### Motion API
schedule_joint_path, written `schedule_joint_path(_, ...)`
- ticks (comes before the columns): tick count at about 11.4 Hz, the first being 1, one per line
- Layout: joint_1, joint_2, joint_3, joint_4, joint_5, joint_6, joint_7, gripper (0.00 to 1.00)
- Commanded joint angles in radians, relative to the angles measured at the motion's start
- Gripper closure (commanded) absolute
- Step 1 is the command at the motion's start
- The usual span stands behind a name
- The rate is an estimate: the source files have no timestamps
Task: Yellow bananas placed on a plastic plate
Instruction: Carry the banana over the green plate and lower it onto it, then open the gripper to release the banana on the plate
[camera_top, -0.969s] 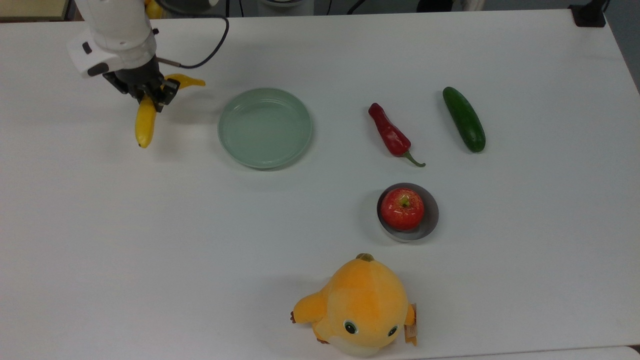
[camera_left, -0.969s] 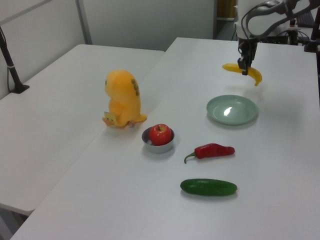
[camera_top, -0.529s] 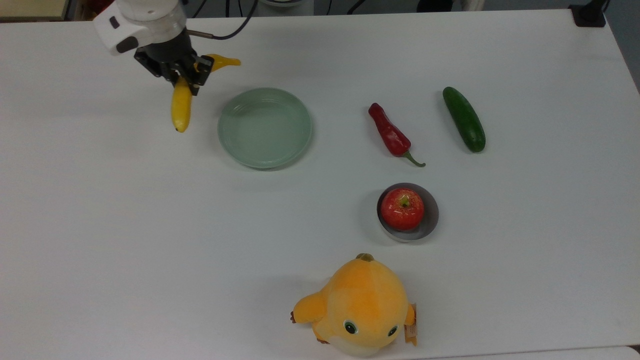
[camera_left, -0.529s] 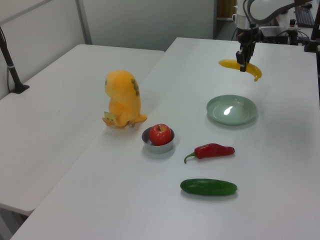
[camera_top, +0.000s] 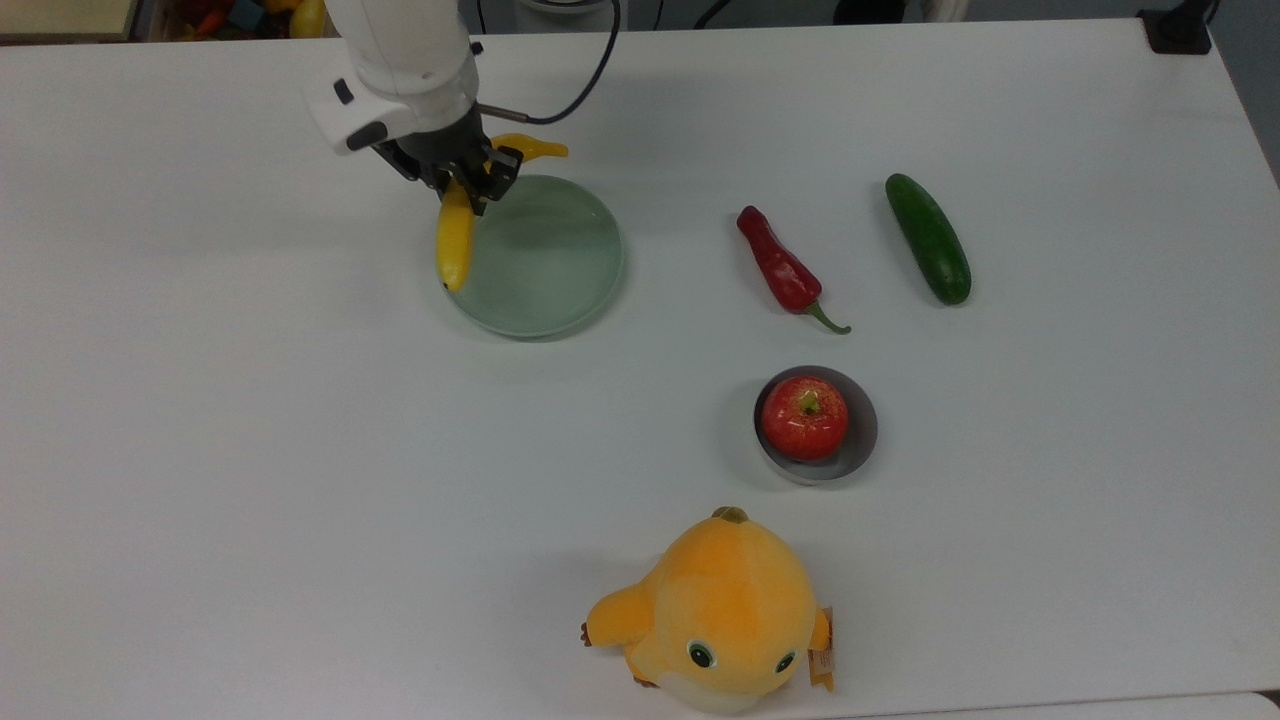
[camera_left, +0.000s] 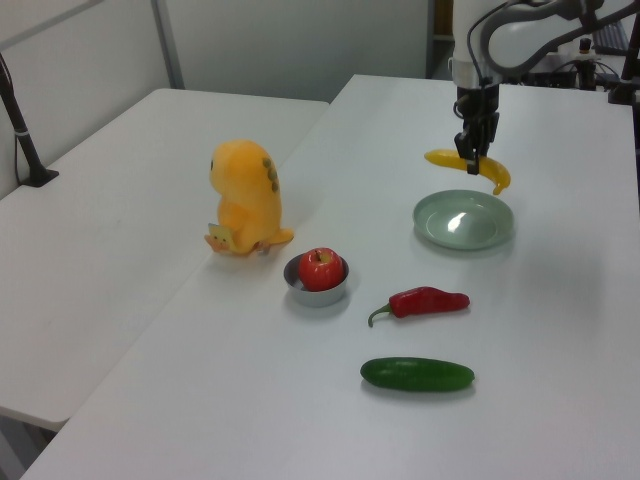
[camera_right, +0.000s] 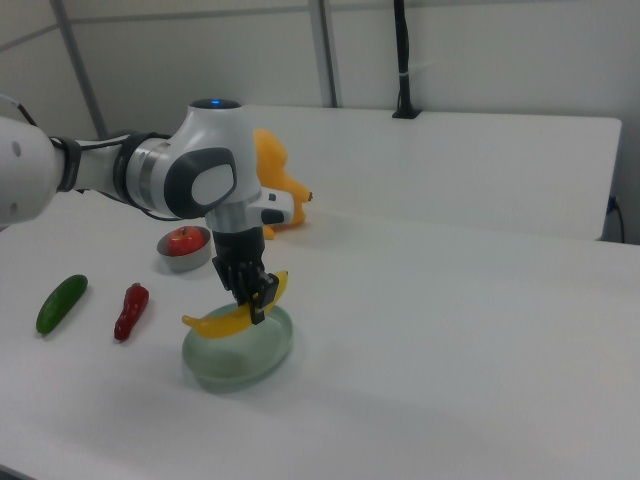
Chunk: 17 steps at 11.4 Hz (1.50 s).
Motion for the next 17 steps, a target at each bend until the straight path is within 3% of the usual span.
schedule_joint_path(1, 0.024, 0.041, 0.009, -0.020, 0.011, 0.053, 0.046, 0.84)
schedule_joint_path(2, 0.029, 0.044, 0.009, -0.044, 0.011, 0.108, 0.081, 0.83)
schedule_joint_path(3, 0.030, 0.050, 0.009, -0.054, 0.011, 0.119, 0.089, 0.73)
schedule_joint_path(6, 0.030, 0.070, 0.009, -0.054, 0.011, 0.118, 0.092, 0.32)
schedule_joint_path(9, 0.030, 0.061, 0.020, -0.045, 0.011, 0.106, 0.105, 0.00)
schedule_joint_path(13, 0.029, 0.007, 0.021, 0.082, 0.011, -0.057, 0.207, 0.00)
schedule_joint_path(17, 0.029, -0.080, 0.020, 0.231, 0.031, -0.233, 0.205, 0.00)
